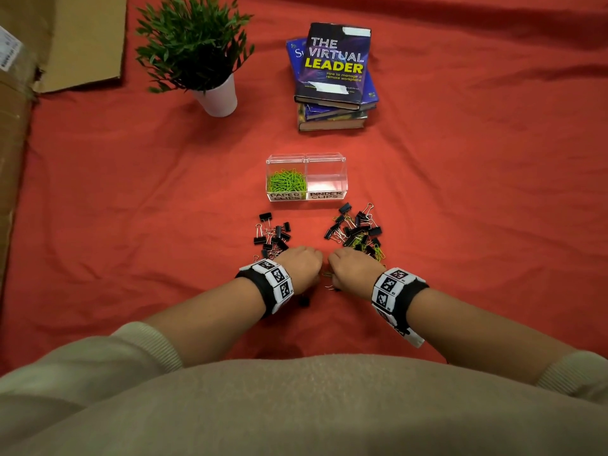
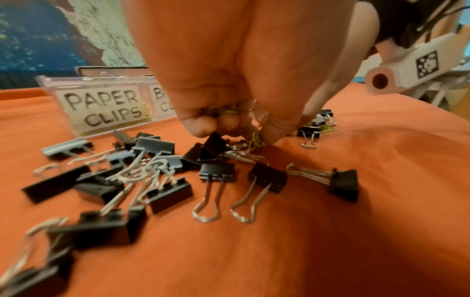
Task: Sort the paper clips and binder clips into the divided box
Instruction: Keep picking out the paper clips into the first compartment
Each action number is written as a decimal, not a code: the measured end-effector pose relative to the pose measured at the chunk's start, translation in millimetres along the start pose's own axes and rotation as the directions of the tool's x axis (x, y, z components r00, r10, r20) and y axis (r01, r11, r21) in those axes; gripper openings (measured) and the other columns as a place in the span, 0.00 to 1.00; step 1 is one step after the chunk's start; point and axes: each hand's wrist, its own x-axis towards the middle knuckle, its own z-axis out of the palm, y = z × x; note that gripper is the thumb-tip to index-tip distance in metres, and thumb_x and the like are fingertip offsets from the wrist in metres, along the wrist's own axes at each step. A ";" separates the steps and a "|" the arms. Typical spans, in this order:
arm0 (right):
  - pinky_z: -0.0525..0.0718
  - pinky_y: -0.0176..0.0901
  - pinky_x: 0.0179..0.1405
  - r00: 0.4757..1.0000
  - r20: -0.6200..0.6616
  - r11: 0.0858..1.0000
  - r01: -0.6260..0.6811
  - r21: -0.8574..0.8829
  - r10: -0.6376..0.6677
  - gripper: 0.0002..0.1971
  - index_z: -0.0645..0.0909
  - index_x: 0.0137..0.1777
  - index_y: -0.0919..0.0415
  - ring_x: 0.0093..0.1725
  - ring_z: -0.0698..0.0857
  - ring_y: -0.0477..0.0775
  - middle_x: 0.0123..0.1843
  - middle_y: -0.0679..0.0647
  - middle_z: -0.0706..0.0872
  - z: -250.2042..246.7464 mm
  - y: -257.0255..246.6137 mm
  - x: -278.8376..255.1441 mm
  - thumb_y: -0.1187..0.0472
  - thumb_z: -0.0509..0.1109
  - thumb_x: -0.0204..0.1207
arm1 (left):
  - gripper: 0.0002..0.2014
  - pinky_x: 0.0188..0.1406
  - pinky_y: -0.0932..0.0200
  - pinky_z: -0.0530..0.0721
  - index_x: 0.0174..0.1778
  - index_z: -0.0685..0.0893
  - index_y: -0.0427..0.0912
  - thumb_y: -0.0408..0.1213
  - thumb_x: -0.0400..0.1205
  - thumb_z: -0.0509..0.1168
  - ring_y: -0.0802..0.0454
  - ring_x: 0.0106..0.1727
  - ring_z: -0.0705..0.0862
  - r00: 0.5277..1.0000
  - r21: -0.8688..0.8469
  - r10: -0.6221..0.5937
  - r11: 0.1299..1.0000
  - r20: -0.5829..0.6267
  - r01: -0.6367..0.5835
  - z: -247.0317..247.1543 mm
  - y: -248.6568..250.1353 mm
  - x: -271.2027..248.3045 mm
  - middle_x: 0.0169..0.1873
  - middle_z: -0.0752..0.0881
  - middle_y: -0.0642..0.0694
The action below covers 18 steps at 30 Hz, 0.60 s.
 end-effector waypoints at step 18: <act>0.71 0.29 0.20 0.936 0.028 0.452 -0.196 0.870 0.352 0.08 0.84 0.45 0.61 0.22 0.75 0.41 0.32 0.49 0.83 -77.4 34.8 12.9 0.58 0.67 0.79 | 0.07 0.41 0.52 0.82 0.51 0.79 0.36 0.35 0.84 0.59 0.48 0.38 0.78 0.866 -0.672 -0.456 0.708 -0.203 0.215 -90.7 -74.1 25.5 0.41 0.82 0.44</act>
